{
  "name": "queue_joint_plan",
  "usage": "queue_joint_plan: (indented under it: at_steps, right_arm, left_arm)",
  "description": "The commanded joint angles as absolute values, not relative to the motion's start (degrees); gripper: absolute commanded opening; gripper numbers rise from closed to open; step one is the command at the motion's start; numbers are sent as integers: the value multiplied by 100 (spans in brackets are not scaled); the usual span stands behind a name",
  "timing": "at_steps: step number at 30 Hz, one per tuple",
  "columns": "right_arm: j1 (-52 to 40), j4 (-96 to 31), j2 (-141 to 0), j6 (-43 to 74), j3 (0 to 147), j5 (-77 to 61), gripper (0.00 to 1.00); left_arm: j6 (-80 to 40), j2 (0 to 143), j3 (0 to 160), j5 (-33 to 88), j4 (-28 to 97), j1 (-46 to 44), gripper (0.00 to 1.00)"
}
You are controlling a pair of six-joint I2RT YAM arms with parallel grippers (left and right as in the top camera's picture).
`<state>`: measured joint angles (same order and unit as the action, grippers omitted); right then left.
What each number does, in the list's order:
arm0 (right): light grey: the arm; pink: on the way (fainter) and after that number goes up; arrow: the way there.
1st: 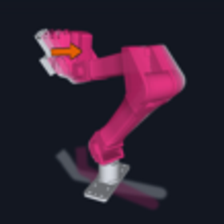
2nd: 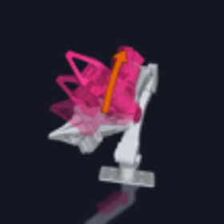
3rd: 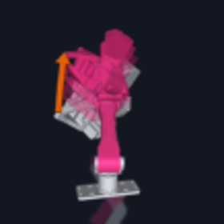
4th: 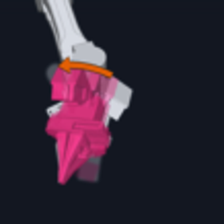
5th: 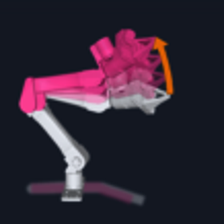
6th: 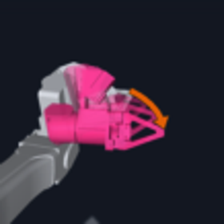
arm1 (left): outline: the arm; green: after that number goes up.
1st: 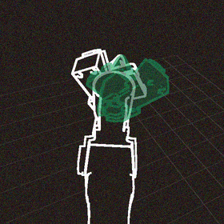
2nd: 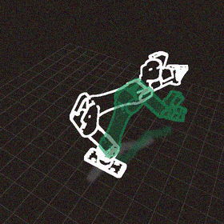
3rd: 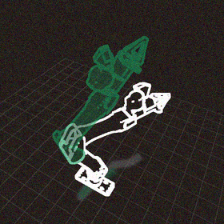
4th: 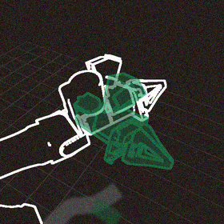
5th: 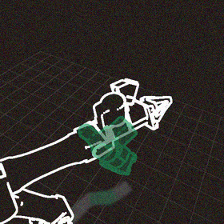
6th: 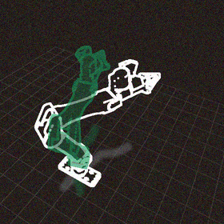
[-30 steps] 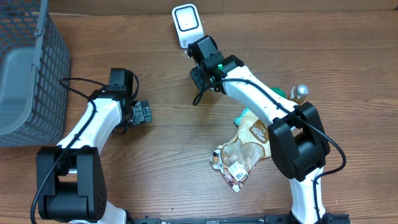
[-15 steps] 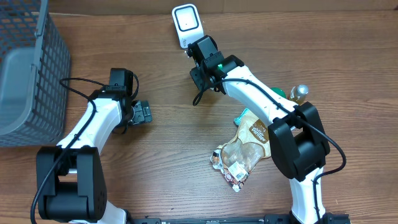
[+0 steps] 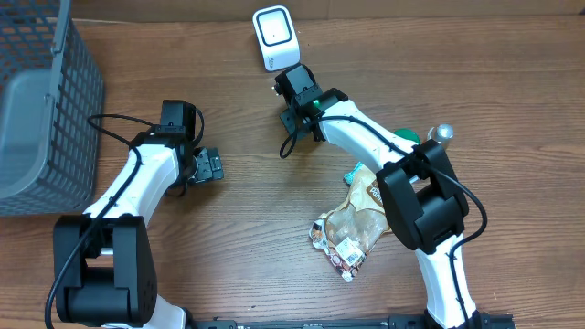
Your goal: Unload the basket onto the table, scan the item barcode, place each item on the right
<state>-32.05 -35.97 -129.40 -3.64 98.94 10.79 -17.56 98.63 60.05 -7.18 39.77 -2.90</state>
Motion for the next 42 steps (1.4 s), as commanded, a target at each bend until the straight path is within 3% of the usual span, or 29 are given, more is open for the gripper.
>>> queue_joint_plan:
  at_steps: [1, 14, 16, 22, 25, 27, 37, 42]
  right_arm:
    - [-3129, -3597, -12934, -375, 9856, 1153, 34]
    - [-3076, -3780, -13334, -379, 9852, 1153, 34]
    - [-3076, -3813, -13345, -484, 9852, 1157, 25]
    - [-3076, -3957, -13345, -478, 9852, 1190, 23]
    - [-3076, -4066, -13345, -478, 9852, 1194, 17]
    - [-3076, -4086, -13343, -480, 9861, 1194, 4]
    - [-3061, -5030, -12910, -432, 10643, 884, 4]
    - [-2952, -5293, -12466, 217, 10785, 154, 4]
  left_arm:
    - [-1651, 9826, 6080, -788, 3979, -303, 100]
    - [-1651, 9826, 6080, -788, 3979, -303, 100]
    - [-1651, 9826, 6080, -788, 3979, -303, 100]
    - [-1651, 9826, 6080, -788, 3979, -303, 100]
    - [-1651, 9826, 6080, -788, 3979, -303, 100]
    - [-1651, 9826, 6080, -788, 3979, -303, 99]
    - [-1651, 9826, 6080, -788, 3979, -303, 100]
    - [-1651, 9826, 6080, -788, 3979, -303, 100]
